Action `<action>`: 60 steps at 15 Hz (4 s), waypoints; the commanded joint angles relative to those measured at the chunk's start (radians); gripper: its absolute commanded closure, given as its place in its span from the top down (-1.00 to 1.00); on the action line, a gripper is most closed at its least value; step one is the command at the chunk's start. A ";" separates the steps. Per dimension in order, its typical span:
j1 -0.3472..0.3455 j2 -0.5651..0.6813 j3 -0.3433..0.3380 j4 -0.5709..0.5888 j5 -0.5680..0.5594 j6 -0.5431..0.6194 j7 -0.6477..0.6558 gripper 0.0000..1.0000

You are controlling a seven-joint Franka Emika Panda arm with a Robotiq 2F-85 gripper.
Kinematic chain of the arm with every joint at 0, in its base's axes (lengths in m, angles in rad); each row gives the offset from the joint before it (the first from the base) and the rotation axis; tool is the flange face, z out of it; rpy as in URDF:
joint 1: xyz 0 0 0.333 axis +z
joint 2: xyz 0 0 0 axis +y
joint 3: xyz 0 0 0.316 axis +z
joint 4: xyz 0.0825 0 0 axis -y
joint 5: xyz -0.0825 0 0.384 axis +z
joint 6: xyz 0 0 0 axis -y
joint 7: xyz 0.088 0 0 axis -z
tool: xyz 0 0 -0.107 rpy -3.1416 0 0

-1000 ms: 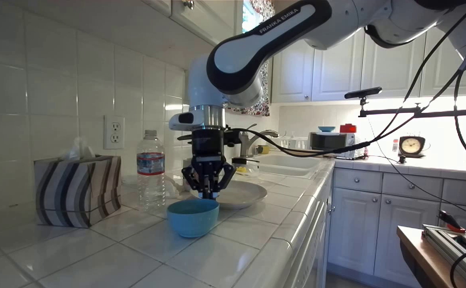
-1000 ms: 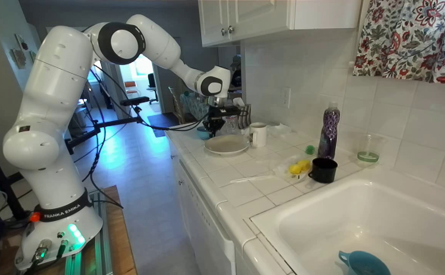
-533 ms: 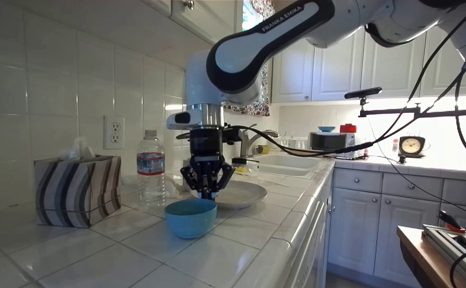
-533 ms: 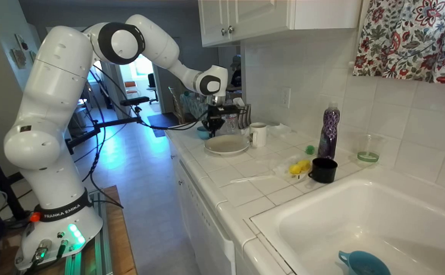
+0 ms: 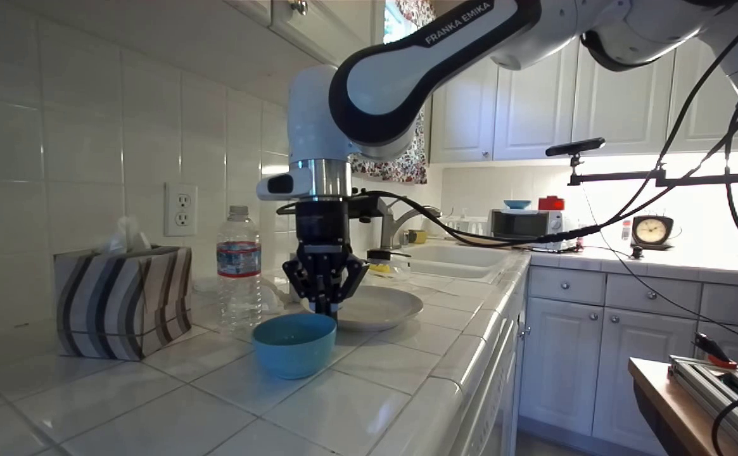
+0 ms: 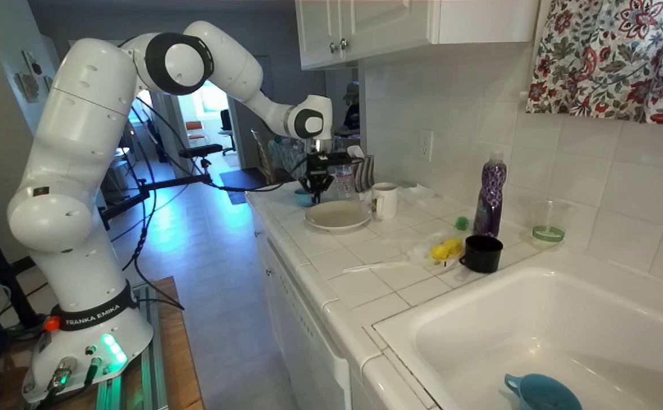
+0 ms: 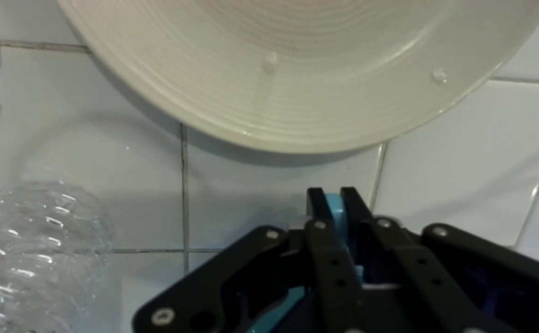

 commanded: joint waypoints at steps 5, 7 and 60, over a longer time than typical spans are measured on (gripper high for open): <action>0.007 -0.009 -0.006 -0.016 -0.040 0.052 0.109 -0.94; 0.006 -0.008 -0.006 -0.016 -0.039 0.065 0.122 -0.94; -0.080 -0.294 -0.025 -0.333 0.071 0.157 0.479 -0.94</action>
